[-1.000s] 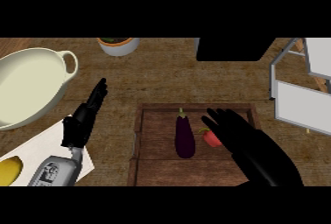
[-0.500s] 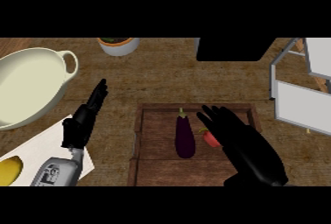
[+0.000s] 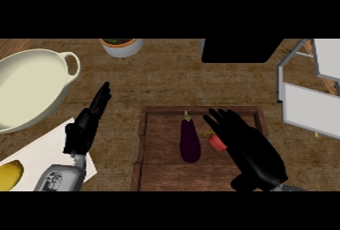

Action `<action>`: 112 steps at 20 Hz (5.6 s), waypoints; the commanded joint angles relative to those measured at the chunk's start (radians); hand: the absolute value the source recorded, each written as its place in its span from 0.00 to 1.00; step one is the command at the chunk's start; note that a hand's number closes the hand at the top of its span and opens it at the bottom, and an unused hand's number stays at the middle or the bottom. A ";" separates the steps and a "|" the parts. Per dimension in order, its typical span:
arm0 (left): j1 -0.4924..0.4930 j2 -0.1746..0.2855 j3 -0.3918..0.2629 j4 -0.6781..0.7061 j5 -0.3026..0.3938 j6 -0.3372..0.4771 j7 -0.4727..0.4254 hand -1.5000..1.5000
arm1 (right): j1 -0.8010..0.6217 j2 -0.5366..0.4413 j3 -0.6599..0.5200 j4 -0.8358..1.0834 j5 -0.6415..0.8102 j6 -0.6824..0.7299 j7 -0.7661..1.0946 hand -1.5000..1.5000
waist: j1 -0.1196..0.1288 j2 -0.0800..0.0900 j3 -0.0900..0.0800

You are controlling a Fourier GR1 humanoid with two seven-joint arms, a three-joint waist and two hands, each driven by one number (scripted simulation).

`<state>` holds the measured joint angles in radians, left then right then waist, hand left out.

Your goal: Pick the bell pepper from the tray and place it in the tiered shelf

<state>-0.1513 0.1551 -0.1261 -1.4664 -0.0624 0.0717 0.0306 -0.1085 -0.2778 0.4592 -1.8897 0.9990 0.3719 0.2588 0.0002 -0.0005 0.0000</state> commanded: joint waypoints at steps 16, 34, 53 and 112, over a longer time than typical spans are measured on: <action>-0.035 -0.050 0.060 -0.010 -0.052 -0.052 0.046 0.50 | -0.004 0.106 -0.075 0.222 0.161 -0.121 -0.142 0.00 | 0.000 0.000 0.000; -0.012 -0.089 0.071 0.039 -0.094 -0.057 -0.027 0.50 | -0.056 0.092 -0.090 0.371 0.272 -0.120 -0.272 1.00 | 0.000 0.000 0.000; -0.011 -0.066 0.111 0.057 -0.067 -0.089 -0.061 0.50 | 0.047 0.277 -0.138 0.226 0.007 -0.416 0.505 1.00 | -0.002 0.000 0.000; -0.071 -0.104 0.104 0.062 -0.108 -0.082 -0.005 0.50 | -0.602 -0.276 -0.772 0.333 0.184 -0.414 0.340 1.00 | 0.004 0.003 0.000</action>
<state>-0.1889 0.0603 -0.0205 -1.4355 -0.1610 -0.0184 0.0268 -0.7050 -0.4987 -0.3078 -1.6531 1.1822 0.0152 0.6910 0.0044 0.0016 0.0000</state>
